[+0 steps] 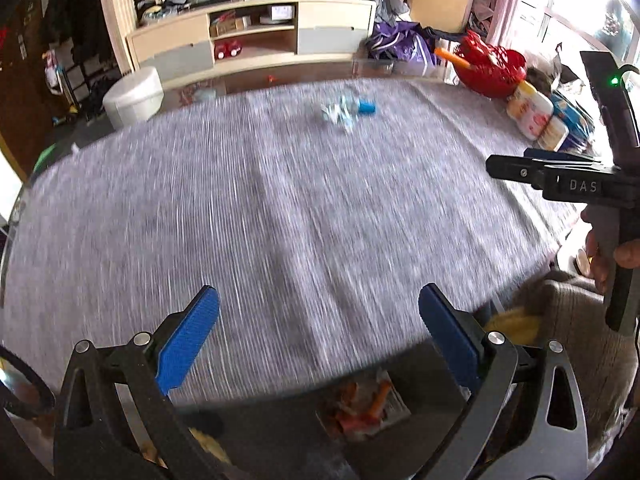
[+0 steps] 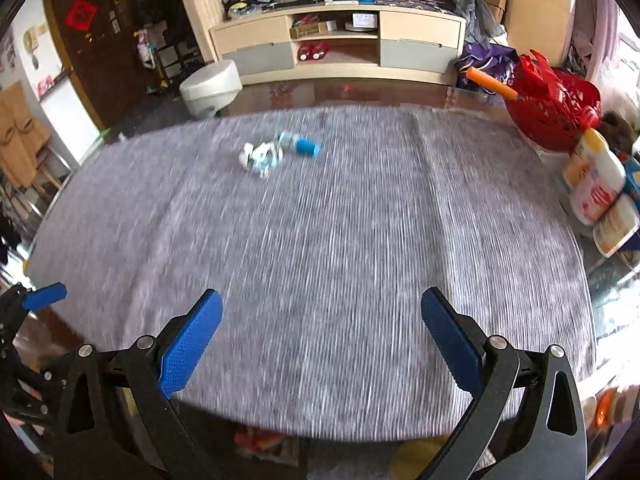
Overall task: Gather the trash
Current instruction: 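Raise both open tools back above the table, then grasp the clear-blue plastic clip with the left tool while the right tool grasps the blue-white bottle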
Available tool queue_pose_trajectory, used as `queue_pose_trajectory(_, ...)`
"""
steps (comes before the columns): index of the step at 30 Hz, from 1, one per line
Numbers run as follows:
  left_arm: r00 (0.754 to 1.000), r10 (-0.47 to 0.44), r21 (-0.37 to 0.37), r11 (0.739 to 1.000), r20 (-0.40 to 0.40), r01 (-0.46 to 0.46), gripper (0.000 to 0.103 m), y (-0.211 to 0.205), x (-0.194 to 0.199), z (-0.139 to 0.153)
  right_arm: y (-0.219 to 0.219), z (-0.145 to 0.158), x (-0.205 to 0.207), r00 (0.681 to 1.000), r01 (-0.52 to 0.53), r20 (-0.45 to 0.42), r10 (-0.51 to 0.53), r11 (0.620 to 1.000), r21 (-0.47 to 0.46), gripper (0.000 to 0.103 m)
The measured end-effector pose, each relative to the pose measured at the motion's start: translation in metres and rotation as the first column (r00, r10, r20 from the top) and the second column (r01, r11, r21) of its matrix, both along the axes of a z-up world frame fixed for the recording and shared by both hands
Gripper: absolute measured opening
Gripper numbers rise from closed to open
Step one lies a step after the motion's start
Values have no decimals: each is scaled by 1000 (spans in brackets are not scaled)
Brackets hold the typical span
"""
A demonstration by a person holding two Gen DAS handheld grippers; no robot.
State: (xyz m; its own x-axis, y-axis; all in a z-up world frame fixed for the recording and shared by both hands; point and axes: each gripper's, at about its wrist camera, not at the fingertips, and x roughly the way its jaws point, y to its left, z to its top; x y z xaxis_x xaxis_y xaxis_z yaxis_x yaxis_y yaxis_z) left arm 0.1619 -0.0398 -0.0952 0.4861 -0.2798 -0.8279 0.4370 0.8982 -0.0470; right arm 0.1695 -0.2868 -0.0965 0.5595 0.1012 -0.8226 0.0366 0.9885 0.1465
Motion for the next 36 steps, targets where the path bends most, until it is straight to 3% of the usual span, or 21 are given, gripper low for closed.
queue_pose_trajectory(6, 1000, -10, -1, 1000, 26, 10, 95, -24, 54, 10, -12, -5, 48, 999, 36, -4, -36, 999, -9, 100)
queue_pose_trajectory(13, 999, -23, -31, 999, 42, 24, 94, -56, 113, -5, -21, -9, 88, 995, 99, 27, -99, 995, -4, 100)
queue_pose_trajectory(22, 998, -52, -47, 997, 32, 54, 69, -98, 166, -34, -41, -11, 112, 981, 175, 86, -176, 984, 15, 100)
queue_pose_trajectory(28, 997, -76, -48, 996, 17, 76, 68, -118, 187, -52, -49, -20, 126, 983, 165, 76, -166, 986, 19, 100)
queue_pose_trajectory(30, 996, -87, -54, 995, 3, 87, 59, -120, 190, -57, -49, -23, 128, 985, 157, 74, -158, 987, 20, 100)
queue_pose_trajectory(32, 994, -105, -62, 993, -22, 104, 30, -122, 194, -63, -47, -27, 133, 987, 146, 70, -147, 989, 25, 100)
queue_pose_trajectory(35, 992, -117, -89, 990, -40, 113, 14, -115, 198, -66, -42, -32, 140, 991, 112, 70, -115, 993, 41, 99)
queue_pose_trajectory(36, 992, -121, -96, 989, -44, 116, 14, -112, 198, -66, -40, -34, 145, 993, 94, 71, -97, 994, 48, 99)
